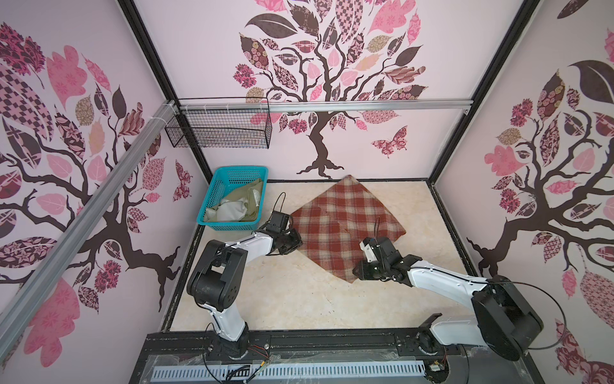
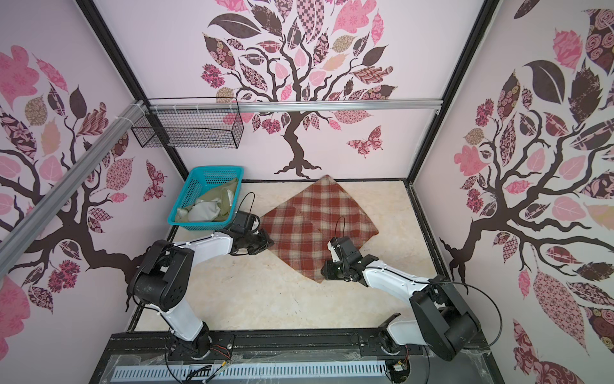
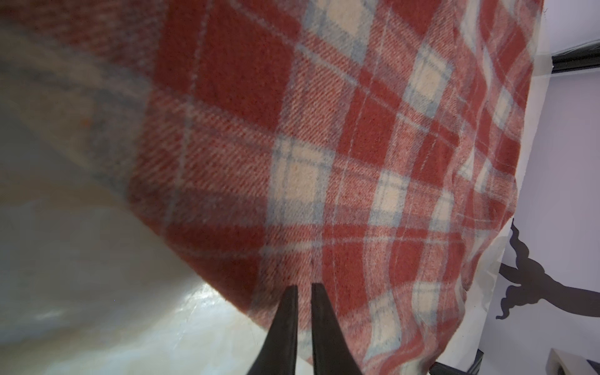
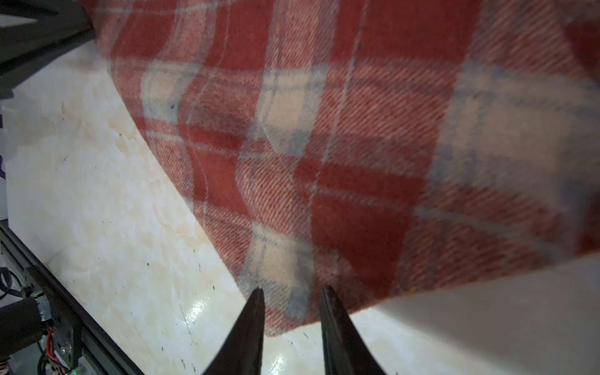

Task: Fold and stack skirts
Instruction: Rotate the skirt at the center of the table.

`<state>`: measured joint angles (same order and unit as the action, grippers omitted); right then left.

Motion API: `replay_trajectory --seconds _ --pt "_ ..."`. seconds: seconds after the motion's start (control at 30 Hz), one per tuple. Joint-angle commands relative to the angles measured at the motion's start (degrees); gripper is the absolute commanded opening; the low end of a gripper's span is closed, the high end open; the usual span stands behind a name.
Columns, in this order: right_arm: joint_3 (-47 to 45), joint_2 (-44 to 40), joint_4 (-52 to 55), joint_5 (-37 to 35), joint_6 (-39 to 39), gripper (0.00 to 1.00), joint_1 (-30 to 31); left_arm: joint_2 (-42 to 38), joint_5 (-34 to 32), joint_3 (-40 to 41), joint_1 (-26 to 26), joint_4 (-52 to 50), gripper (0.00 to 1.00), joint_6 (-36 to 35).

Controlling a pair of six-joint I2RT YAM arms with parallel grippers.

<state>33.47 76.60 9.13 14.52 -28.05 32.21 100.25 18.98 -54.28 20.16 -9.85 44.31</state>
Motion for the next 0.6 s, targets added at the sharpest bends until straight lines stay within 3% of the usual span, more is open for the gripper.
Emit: replay_trajectory --seconds 0.0,0.17,0.57 --pt "1.31 1.45 2.67 -1.64 1.33 0.33 0.24 1.48 -0.94 -1.63 -0.12 0.42 0.13 -0.66" --pt "0.81 -0.97 5.54 -4.06 0.47 0.34 0.27 1.89 -1.40 1.28 1.51 1.01 0.12 0.08" --pt "2.64 -9.82 11.79 -3.80 -1.22 0.38 0.25 -1.07 -2.16 8.11 14.76 1.73 0.12 6.69"
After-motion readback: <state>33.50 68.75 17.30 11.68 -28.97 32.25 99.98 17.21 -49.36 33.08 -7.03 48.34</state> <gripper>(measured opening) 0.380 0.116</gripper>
